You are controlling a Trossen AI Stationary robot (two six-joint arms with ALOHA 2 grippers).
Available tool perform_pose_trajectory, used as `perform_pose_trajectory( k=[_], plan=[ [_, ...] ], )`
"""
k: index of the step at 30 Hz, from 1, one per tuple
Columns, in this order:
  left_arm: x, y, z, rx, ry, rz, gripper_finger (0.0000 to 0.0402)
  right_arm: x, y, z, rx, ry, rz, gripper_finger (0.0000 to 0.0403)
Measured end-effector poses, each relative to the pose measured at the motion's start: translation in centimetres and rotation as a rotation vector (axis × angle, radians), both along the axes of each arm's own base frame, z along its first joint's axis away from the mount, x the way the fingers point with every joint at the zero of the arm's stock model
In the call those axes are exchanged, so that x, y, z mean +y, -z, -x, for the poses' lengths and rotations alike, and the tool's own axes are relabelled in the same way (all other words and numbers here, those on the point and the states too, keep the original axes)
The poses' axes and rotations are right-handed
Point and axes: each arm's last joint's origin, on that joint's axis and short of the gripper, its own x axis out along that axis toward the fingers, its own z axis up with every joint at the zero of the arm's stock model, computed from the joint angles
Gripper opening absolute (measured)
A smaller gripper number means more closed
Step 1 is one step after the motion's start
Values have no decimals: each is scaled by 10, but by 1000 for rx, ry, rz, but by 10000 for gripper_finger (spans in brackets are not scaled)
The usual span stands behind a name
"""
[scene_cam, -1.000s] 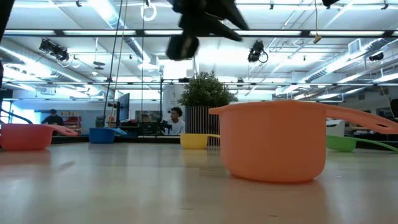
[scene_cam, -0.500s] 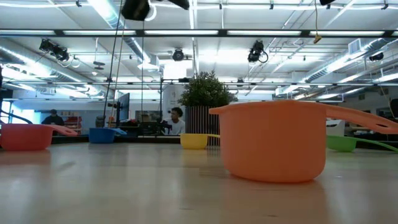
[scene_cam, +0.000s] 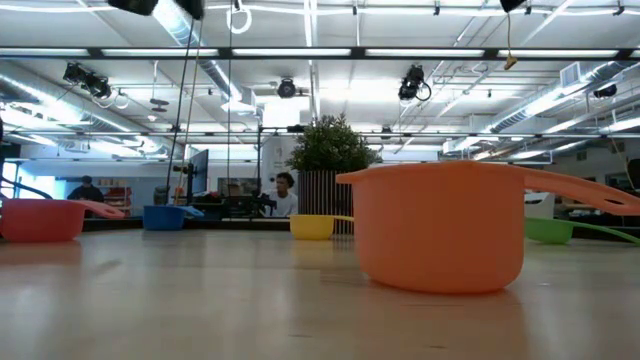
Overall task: Nest measuring cups in basket
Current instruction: Stack the blue measuring cup on top of the orange measuring cup
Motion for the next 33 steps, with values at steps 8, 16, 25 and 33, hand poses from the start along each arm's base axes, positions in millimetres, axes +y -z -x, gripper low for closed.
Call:
perform_pose_trajectory(
  k=[8, 16, 25, 33],
  plan=[
    [-20, -2, 40, 161, 0, 28, 3, 3, 1, -30, 7, 73, 24, 18],
    [-50, 2, 64, 276, 3, 52, 2, 13, 9, -62, 117, 95, 6, 18],
    [-65, 3, 77, 266, -82, 37, 2, 13, -9, -90, 92, 125, -87, 18],
    [-64, 2, 76, 183, -204, -4, 2, 4, -31, -116, 130, 136, -119, 7]
  ],
)
